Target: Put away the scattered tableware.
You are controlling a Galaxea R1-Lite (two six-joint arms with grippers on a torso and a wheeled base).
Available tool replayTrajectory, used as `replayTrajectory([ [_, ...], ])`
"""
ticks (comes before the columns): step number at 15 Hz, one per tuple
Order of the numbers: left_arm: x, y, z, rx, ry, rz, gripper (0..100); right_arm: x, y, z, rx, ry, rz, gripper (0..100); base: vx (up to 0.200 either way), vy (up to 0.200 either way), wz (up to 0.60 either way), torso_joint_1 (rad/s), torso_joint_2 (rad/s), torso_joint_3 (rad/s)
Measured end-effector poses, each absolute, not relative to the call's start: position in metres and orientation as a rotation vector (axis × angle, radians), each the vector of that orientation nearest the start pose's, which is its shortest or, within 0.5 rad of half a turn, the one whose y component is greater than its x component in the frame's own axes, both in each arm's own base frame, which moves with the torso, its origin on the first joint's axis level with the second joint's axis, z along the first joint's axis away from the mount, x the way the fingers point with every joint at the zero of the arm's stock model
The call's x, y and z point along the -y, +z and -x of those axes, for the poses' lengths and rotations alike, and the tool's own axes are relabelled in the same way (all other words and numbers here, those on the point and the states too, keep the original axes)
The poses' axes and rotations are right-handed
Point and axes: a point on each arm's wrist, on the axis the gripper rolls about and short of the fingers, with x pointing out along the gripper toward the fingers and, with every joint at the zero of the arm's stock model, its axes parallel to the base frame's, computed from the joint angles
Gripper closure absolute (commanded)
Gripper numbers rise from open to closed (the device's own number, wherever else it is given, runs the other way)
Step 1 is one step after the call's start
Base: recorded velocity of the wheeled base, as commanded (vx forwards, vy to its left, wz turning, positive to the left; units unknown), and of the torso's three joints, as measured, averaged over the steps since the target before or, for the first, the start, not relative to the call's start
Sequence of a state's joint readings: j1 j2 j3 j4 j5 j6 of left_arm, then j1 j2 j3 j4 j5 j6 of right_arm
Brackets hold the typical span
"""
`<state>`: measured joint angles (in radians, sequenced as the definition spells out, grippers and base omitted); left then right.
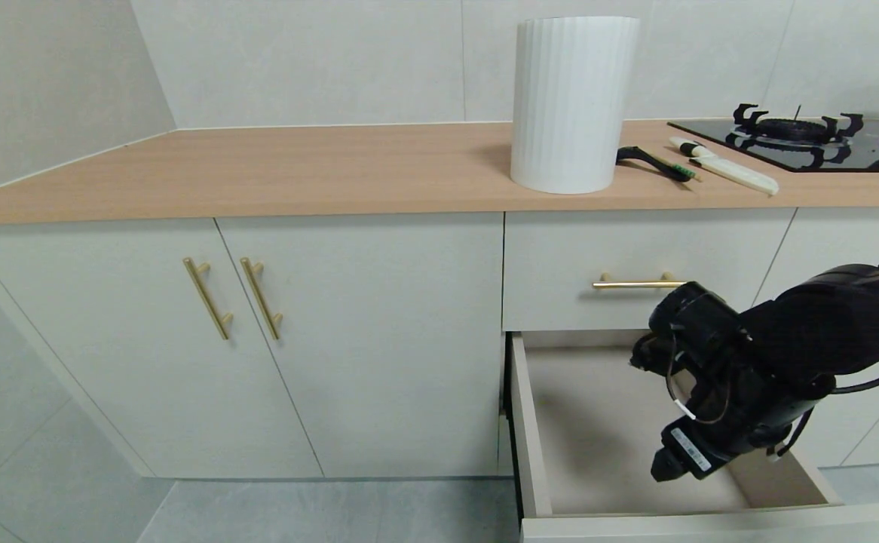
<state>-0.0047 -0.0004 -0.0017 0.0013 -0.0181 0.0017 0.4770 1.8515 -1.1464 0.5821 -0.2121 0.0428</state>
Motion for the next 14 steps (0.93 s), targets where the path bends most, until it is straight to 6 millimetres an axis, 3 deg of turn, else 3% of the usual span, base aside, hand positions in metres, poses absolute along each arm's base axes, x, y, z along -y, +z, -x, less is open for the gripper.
replayTrajectory([
  [4, 0.000, 0.076, 0.023, 0.000, -0.022, -0.002, 0, -0.130, 0.173, -0.273, -0.984, 0.136, 0.210, 0, 0.000, 0.000, 0.00, 0.000, 0.00, 0.000],
  [9, 0.000, 0.076, 0.023, 0.000, -0.022, -0.002, 0, -0.109, 0.214, -0.273, -0.677, 0.107, 0.064, 0, 0.000, 0.000, 0.00, 0.000, 0.00, 0.000],
  [14, 0.000, 0.076, 0.023, 0.001, -0.022, -0.001, 0, -0.092, 0.236, -0.265, -0.514, 0.082, 0.009, 0, 0.000, 0.000, 0.00, 0.000, 0.00, 0.000],
])
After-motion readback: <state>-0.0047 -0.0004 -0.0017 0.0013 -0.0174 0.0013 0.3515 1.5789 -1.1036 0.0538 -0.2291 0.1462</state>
